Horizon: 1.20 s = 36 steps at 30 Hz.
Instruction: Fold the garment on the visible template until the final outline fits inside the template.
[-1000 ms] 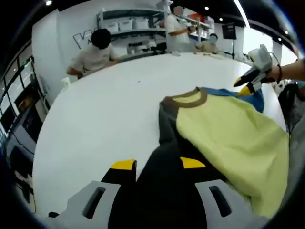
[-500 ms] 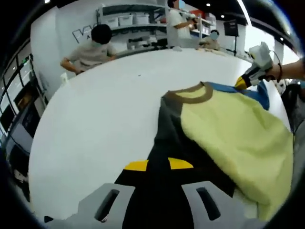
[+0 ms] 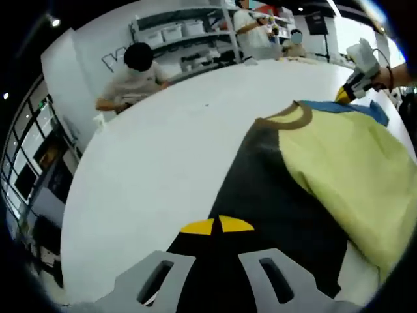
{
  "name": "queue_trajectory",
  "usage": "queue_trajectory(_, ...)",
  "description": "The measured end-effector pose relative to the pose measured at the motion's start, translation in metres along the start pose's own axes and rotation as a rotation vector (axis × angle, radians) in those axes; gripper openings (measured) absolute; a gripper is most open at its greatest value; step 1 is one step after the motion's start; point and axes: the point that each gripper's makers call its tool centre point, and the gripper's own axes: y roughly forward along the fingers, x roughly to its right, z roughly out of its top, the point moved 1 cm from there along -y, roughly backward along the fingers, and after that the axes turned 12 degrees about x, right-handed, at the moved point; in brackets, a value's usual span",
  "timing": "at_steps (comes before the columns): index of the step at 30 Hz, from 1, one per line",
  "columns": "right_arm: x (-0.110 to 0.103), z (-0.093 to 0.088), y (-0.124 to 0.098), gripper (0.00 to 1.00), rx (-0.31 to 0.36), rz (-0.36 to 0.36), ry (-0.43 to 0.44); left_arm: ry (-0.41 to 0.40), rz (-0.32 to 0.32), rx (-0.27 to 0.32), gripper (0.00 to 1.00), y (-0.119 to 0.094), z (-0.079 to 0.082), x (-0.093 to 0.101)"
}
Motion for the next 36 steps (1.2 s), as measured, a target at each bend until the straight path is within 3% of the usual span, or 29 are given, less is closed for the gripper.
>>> queue_trajectory(11,0.025,0.019,0.030,0.00,0.032,-0.041,-0.044,0.067,0.043,-0.014,0.04,0.015,0.005,-0.022)
queue_trajectory(14,0.020,0.025,0.022,0.00,0.055,-0.056,-0.067,0.035,0.005,-0.009,0.04,0.012,0.004,-0.012)
queue_trajectory(15,0.019,0.034,0.019,0.00,0.106,-0.065,-0.076,0.018,-0.021,0.015,0.04,0.009,0.004,-0.006)
queue_trajectory(18,0.015,0.041,0.012,0.00,0.150,-0.019,-0.026,0.059,-0.066,0.034,0.04,-0.002,0.002,0.009)
queue_trajectory(20,0.012,0.039,0.004,0.07,0.139,0.003,0.032,0.067,-0.079,0.036,0.05,-0.014,0.001,0.019)
queue_trajectory(22,0.010,0.035,-0.004,0.16,0.138,0.003,0.077,-0.005,-0.087,0.078,0.11,-0.021,0.007,0.024)
queue_trajectory(24,0.009,0.033,-0.008,0.13,0.143,0.009,0.084,-0.028,-0.079,0.096,0.13,-0.029,0.012,0.028)
queue_trajectory(25,0.003,0.025,-0.017,0.13,0.114,0.010,0.131,-0.031,-0.077,0.094,0.14,-0.032,0.011,0.030)
queue_trajectory(29,-0.019,0.004,-0.040,0.20,0.065,0.024,0.211,-0.040,-0.075,0.087,0.14,-0.039,0.005,0.038)
queue_trajectory(32,-0.020,-0.016,-0.043,0.20,-0.009,0.016,0.177,-0.015,-0.086,0.070,0.13,-0.042,0.000,0.043)
queue_trajectory(35,-0.024,-0.029,-0.047,0.20,-0.039,0.000,0.217,-0.014,-0.086,0.046,0.12,-0.040,-0.007,0.043)
queue_trajectory(36,-0.023,-0.018,-0.044,0.19,0.037,-0.011,0.254,-0.016,-0.085,0.043,0.10,-0.040,-0.009,0.043)
